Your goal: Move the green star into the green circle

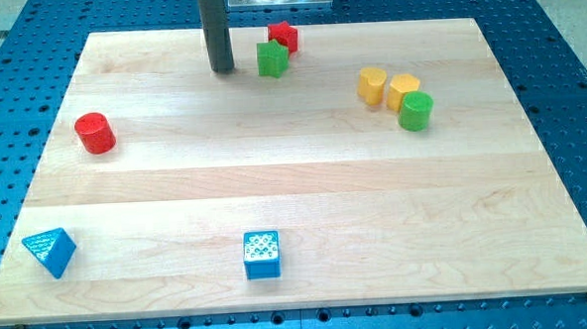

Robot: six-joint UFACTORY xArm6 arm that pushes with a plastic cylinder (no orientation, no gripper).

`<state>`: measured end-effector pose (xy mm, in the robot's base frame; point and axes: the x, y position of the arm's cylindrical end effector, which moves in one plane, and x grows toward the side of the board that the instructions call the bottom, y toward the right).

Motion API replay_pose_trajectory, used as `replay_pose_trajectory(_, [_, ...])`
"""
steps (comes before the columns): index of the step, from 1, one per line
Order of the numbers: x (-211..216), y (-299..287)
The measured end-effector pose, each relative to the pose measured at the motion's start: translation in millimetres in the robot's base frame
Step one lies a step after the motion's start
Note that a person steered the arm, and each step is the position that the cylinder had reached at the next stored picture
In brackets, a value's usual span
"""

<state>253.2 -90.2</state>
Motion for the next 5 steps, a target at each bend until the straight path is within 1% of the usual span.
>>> replay_pose_trajectory(1, [17.4, 65.2])
replay_pose_trajectory(2, [100.8, 148.6])
replay_pose_trajectory(3, [134.0, 171.1])
replay_pose_trajectory(4, [127.3, 132.7])
replay_pose_trajectory(5, [102.5, 151.9])
